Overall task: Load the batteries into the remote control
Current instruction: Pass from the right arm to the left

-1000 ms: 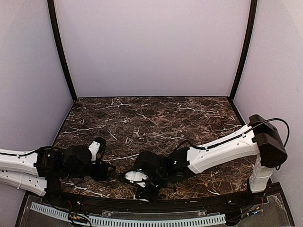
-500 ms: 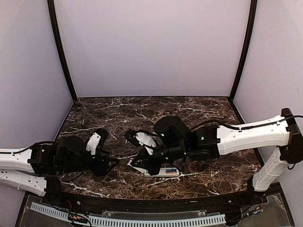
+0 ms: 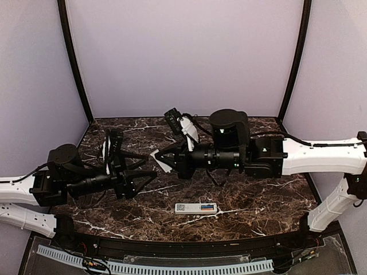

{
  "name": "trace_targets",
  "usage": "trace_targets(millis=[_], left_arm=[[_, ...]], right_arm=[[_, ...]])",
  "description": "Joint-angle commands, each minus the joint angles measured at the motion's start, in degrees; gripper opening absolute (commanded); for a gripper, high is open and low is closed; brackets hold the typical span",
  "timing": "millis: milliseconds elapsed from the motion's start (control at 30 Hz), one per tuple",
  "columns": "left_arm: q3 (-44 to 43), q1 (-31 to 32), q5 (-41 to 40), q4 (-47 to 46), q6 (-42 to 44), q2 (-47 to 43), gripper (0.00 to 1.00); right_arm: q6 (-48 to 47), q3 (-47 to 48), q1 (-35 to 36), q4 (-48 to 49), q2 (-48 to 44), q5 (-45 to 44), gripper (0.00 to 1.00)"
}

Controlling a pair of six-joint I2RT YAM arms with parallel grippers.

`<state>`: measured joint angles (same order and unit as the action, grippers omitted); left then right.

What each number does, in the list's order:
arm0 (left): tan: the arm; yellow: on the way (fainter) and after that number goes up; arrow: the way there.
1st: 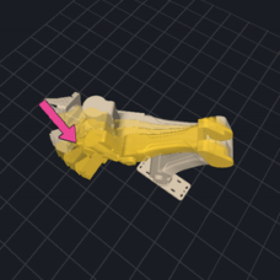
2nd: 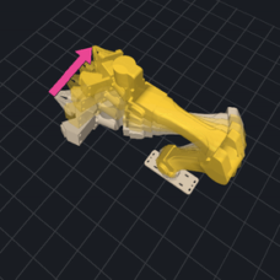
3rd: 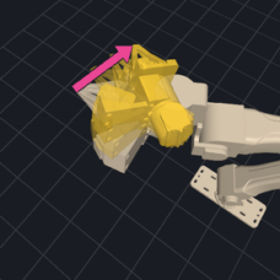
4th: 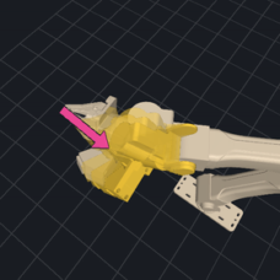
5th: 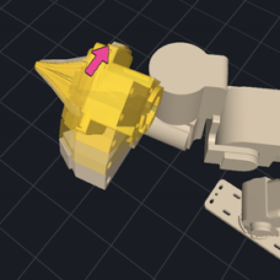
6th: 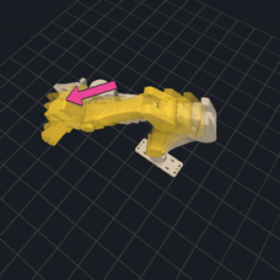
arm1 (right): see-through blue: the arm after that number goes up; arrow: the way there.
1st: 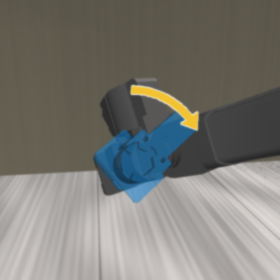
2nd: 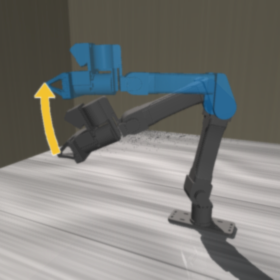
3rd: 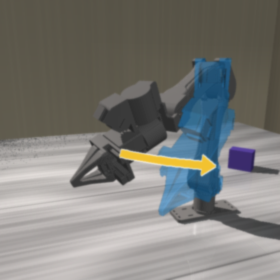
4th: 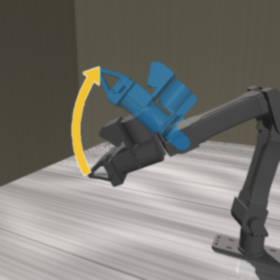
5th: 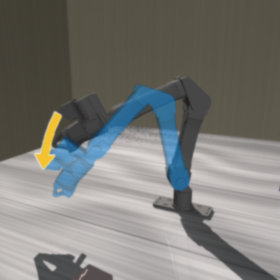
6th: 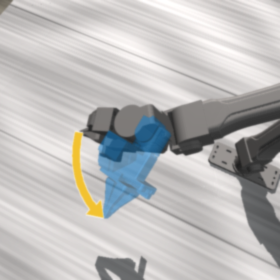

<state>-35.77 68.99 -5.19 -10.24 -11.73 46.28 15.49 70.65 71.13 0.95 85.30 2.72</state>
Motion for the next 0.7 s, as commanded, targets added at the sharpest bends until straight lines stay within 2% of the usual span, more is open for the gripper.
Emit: trace_targets(millis=[0, 167, 400, 667], left_arm=[[-1.9, -0.3, 3.6, -10.4, 1.1, 1.1, 0.70], [-4.6, -1.0, 8.4, -10.8, 0.3, 2.2, 0.70], [-10.0, -10.5, 23.4, -10.2, -7.5, 9.3, 0.69], [-13.4, -13.2, 30.6, -14.4, -5.3, 18.6, 0.72]], right_arm=[[1.5, 2.8, -0.9, 5.1, -2.3, -2.1, 0.00], [1.3, 2.8, -1.9, 7.2, -4.6, 1.0, 0.00], [0.2, 0.9, -5.2, 8.2, -6.6, 9.9, 0.00], [-0.7, -1.7, -10.6, 8.6, -8.4, 16.9, 0.00]])
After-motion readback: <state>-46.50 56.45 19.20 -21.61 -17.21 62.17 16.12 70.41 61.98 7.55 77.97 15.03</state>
